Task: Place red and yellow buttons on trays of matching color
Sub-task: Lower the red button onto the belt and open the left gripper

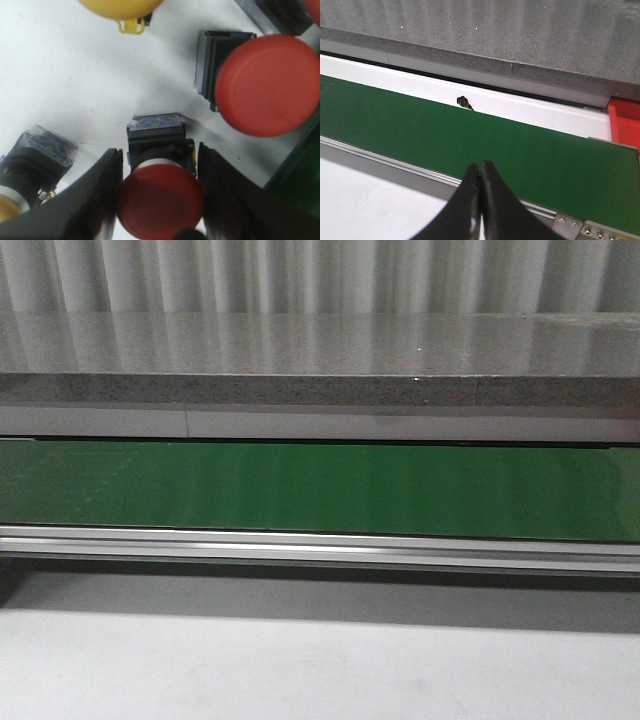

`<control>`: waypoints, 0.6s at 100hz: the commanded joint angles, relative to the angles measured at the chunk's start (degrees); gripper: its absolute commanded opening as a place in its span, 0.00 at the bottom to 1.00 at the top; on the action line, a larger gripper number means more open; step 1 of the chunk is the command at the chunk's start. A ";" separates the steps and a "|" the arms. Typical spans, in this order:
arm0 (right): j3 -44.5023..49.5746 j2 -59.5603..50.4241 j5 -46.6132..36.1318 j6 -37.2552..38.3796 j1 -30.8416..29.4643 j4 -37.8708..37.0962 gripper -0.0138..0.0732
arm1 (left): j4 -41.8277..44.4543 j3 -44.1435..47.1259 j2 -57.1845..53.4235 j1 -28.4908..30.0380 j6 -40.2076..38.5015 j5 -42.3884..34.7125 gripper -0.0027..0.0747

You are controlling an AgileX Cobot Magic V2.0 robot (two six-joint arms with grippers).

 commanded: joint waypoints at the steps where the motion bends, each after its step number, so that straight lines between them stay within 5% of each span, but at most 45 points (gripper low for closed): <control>1: -1.22 0.81 -3.92 -0.44 -0.05 0.19 0.09 | 0.22 -1.67 -4.73 0.12 -0.54 -0.33 0.26; 37: -1.22 0.81 -3.92 -0.44 -0.05 0.19 0.09 | 1.19 -1.67 -19.50 -0.43 3.85 2.15 0.25; 60: -1.22 0.81 -3.92 -0.44 -0.05 0.19 0.09 | 0.28 -1.67 -24.04 -9.33 6.72 2.01 0.25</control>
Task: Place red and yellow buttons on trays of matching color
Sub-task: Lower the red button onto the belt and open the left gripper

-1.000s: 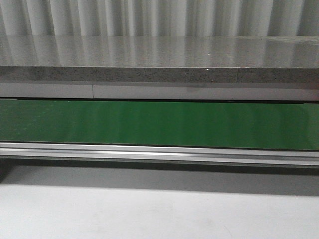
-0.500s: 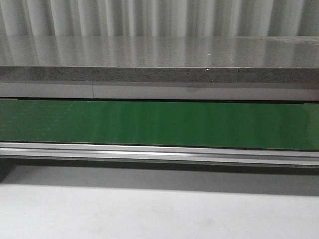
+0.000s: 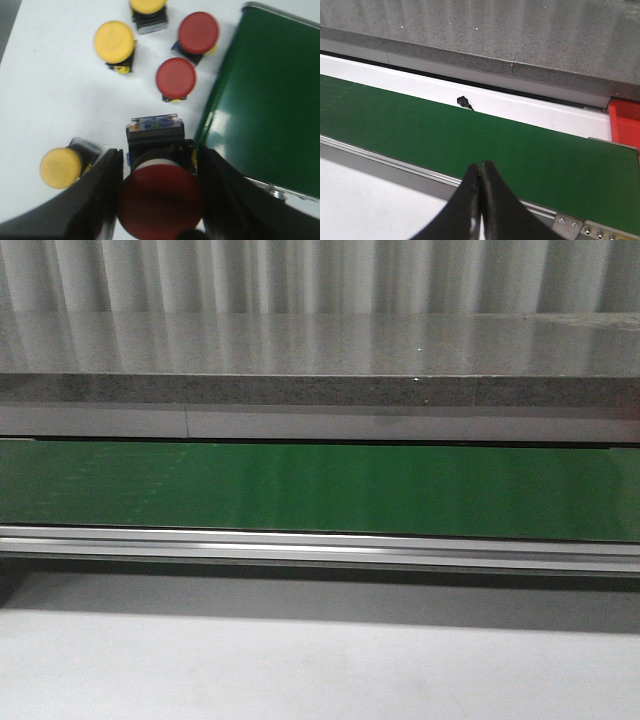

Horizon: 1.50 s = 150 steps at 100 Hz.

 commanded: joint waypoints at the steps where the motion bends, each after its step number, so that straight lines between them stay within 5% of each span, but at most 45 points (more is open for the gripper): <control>1: -1.22 0.81 -3.92 -0.44 -0.05 0.19 0.09 | -1.06 -1.67 -2.32 -3.91 0.92 -1.23 0.25; 20: -1.22 0.81 -3.92 -0.44 -0.05 0.19 0.09 | -1.06 -1.67 0.70 -11.57 1.30 -1.23 0.25; 45: -1.22 0.81 -3.92 -0.44 -0.05 0.19 0.09 | -0.86 -1.67 4.88 -12.74 2.44 -1.45 0.27; 53: -1.22 0.81 -3.92 -0.44 -0.05 0.19 0.09 | -1.40 -1.67 5.45 -12.74 3.82 -1.60 0.37; 65: -1.22 0.81 -3.92 -0.44 -0.05 0.19 0.09 | -1.71 -1.67 5.45 -12.74 3.93 -2.55 0.70; 72: -1.22 0.81 -3.92 -0.44 -0.05 0.19 0.09 | -2.24 -1.67 5.45 -12.74 3.93 -3.24 0.80; 104: -1.22 0.81 -3.92 -0.44 -0.05 0.19 0.09 | -4.17 -1.67 -2.13 -12.59 3.51 -6.56 0.81; 150: -1.22 0.81 -3.92 -0.44 -0.05 0.19 0.09 | -3.63 0.36 -9.59 8.59 -0.84 4.79 0.81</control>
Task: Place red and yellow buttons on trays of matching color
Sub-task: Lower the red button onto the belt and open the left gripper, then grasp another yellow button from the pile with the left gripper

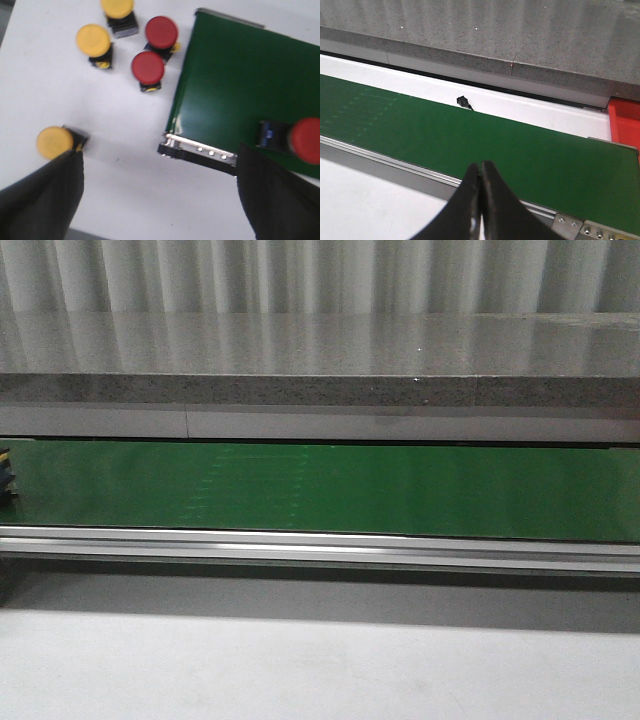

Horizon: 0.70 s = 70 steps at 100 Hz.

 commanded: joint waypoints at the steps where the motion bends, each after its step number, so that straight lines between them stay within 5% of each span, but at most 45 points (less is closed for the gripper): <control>1: -1.22 0.81 -3.92 -0.44 -0.05 0.19 0.09 | -0.28 0.13 -1.53 4.59 -1.16 -0.78 0.81; 27: -1.22 0.81 -3.92 -0.44 -0.05 0.19 0.09 | -0.65 5.38 1.02 13.71 -3.51 -2.48 0.75; 70: -1.22 0.81 -3.92 -0.44 -0.05 0.19 0.09 | -0.25 5.37 14.04 14.29 -4.59 -4.83 0.75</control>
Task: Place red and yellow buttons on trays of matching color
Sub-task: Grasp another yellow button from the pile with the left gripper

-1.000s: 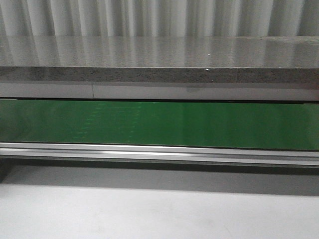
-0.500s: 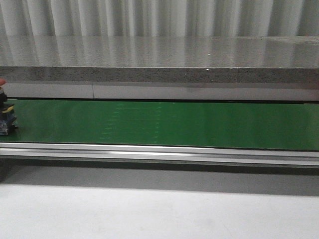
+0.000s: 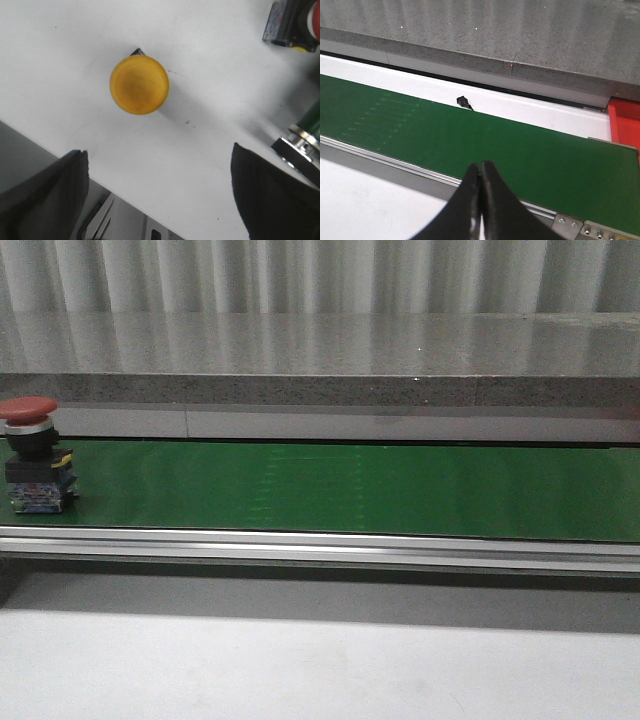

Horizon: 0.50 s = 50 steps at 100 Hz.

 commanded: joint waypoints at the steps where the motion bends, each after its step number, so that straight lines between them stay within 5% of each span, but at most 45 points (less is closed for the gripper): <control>1: -1.22 0.81 -3.92 -0.44 -0.05 0.19 0.09 | -0.47 -1.23 0.46 0.14 -1.35 -1.98 0.75; 50: -1.22 0.81 -3.92 -0.44 -0.05 0.19 0.09 | -0.51 -1.35 9.68 0.14 -1.72 -8.49 0.73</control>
